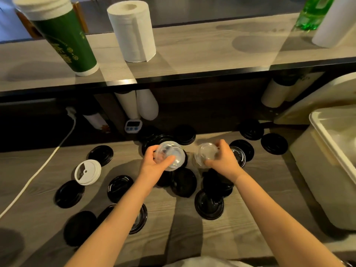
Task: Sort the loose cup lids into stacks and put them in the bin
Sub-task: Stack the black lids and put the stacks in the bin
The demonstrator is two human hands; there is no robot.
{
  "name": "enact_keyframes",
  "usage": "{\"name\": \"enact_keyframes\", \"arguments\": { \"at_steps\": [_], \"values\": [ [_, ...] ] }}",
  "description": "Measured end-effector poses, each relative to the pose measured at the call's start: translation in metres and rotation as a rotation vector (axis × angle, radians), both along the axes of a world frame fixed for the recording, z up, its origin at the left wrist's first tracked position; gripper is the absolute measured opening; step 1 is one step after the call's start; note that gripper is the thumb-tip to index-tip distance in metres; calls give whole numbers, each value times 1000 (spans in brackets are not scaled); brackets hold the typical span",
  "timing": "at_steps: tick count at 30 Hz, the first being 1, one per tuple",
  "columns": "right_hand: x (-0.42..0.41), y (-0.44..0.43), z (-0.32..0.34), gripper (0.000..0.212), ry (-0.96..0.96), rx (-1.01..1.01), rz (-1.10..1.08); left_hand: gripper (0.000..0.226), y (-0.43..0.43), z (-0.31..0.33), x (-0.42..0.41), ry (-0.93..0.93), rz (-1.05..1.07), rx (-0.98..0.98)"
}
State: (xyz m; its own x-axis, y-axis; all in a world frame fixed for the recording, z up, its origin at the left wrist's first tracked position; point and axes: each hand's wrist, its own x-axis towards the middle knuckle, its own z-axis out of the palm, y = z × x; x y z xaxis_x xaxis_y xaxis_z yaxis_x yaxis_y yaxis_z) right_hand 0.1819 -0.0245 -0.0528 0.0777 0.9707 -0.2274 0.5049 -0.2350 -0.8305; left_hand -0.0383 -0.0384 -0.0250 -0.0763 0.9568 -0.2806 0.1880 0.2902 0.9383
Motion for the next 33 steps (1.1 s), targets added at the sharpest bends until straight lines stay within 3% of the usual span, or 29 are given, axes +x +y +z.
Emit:
{"name": "enact_keyframes", "arguments": {
  "at_steps": [4,11,16,23,29,33],
  "values": [
    [12,-28,17,69,-2,96,0,39,-9,3,16,2,-25,11],
    [59,-77,59,59,204,245,-166,47,-21,27,76,-86,-153,-8],
    [98,-104,95,57,380,291,-187,35,-35,44,138,-178,-204,3],
    [160,-118,111,60,333,310,-137,61,-42,61,227,-215,-307,-37],
    [201,-125,110,61,323,307,-121,30,-54,75,277,-322,-313,-161],
    [222,-128,110,66,240,315,-99,52,-54,77,294,-468,-374,-169]
  ]
}}
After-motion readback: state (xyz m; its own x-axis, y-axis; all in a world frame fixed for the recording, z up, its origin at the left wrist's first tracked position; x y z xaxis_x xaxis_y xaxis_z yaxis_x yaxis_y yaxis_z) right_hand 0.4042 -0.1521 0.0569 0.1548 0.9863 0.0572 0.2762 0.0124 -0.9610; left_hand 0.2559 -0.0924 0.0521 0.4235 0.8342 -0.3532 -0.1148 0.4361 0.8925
